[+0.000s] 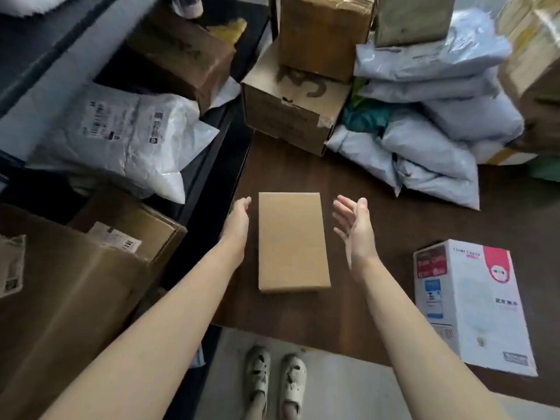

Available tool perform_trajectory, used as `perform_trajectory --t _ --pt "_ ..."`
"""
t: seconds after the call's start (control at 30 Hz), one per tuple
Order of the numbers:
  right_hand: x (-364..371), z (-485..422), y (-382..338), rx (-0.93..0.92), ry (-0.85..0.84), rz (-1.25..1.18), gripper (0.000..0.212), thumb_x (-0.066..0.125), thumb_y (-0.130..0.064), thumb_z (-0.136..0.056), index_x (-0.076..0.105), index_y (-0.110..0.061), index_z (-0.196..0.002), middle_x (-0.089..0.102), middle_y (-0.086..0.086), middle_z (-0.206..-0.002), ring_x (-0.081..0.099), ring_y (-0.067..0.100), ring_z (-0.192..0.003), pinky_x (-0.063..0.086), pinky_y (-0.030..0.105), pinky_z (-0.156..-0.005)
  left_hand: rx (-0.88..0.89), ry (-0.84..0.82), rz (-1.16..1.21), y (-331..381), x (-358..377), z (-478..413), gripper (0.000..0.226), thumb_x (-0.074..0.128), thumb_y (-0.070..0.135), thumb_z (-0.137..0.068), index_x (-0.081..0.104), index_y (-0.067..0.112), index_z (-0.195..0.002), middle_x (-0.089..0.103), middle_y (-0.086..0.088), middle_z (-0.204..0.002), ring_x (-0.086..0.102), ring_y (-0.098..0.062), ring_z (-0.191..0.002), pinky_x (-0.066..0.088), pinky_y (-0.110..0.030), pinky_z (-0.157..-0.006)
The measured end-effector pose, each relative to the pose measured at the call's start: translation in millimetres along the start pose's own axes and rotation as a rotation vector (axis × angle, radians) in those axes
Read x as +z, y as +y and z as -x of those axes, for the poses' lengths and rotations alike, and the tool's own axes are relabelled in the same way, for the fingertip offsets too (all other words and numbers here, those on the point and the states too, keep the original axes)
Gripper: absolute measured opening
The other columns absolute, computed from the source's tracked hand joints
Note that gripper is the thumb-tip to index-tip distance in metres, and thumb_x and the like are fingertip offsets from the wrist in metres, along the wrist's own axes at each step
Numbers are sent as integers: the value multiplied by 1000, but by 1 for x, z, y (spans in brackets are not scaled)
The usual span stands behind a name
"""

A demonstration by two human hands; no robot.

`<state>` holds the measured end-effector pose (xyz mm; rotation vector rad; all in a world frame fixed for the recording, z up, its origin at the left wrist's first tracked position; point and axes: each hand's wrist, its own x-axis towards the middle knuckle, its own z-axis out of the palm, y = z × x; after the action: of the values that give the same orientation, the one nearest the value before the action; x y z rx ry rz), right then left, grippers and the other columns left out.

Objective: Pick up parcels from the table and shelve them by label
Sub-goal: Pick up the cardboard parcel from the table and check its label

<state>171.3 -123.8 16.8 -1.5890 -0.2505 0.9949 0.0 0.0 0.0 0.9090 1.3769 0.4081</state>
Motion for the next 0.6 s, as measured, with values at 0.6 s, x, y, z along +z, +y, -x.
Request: perform_trajectory --t 0.6 --pt "11 -7 6 -85 -7 39 41 36 -45 -105 64 -32 -132 70 -1 -129 68 5 -109 54 14 -77 29 -323 272 11 24 12 52 40 59 -99 73 20 -105 74 -1 -84 72 -18 -73 55 -29 -61"
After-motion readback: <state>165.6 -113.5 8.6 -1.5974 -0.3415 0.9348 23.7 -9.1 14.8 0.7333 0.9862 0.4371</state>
